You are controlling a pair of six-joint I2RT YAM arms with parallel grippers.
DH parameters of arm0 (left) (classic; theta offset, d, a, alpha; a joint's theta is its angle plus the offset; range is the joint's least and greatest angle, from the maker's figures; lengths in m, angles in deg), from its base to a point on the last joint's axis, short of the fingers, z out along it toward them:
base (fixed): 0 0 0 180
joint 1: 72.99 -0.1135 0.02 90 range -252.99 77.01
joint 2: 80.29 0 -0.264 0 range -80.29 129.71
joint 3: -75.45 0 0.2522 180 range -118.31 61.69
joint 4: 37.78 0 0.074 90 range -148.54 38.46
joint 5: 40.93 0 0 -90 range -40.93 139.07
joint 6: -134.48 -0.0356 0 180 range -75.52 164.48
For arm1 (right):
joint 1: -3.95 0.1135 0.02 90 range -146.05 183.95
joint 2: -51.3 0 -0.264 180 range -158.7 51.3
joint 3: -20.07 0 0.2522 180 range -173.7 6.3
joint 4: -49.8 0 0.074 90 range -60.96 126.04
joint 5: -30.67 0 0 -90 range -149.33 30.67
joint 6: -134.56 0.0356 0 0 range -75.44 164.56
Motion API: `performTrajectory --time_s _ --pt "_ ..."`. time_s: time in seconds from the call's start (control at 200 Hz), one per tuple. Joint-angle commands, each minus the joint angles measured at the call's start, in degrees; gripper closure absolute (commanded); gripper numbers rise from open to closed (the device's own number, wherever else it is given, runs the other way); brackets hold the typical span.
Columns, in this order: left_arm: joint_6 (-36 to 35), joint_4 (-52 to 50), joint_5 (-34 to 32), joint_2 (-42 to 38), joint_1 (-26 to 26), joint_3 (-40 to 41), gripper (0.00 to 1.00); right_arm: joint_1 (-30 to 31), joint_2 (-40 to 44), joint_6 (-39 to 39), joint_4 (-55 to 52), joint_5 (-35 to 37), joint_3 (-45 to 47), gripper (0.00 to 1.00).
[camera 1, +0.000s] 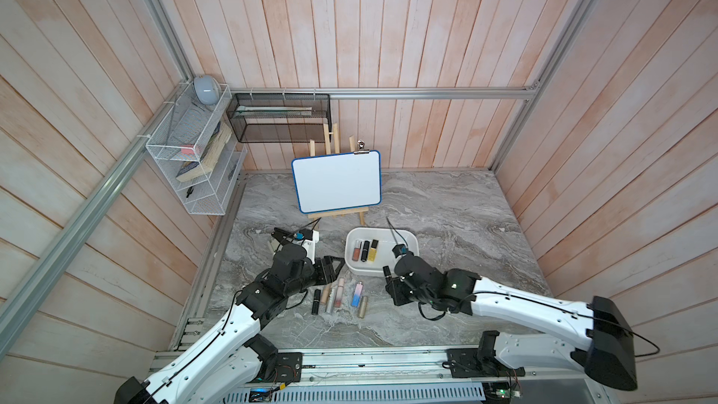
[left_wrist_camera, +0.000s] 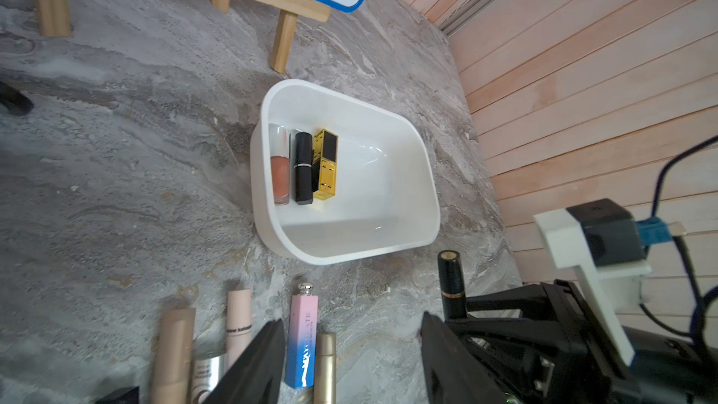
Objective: Put the lipstick into the storage box
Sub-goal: Pick up the lipstick at the center of the board, then place the lipstick in the storage box.
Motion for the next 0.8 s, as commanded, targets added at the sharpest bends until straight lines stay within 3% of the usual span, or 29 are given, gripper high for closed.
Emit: performTrajectory --time_s 0.0,0.145,0.26,0.34,0.795 --pt "2.9 12.5 9.4 0.5 -1.7 1.2 0.35 -5.0 9.3 -4.2 13.6 -11.5 5.7 0.83" --pt "9.1 32.1 21.4 4.9 -3.2 3.8 0.29 -14.3 18.2 -3.1 24.9 -27.9 10.8 0.82" --pt "13.2 44.6 29.1 11.8 -3.1 2.9 0.28 -18.2 19.5 -2.4 29.1 -34.9 11.7 0.82" --pt "15.1 50.5 31.0 14.7 -2.7 2.4 0.27 -19.3 18.5 -1.8 31.9 -38.4 12.0 0.82" --pt "8.5 46.4 32.5 19.9 1.2 -3.9 0.27 -19.5 10.5 0.9 41.0 -45.0 10.8 0.83"
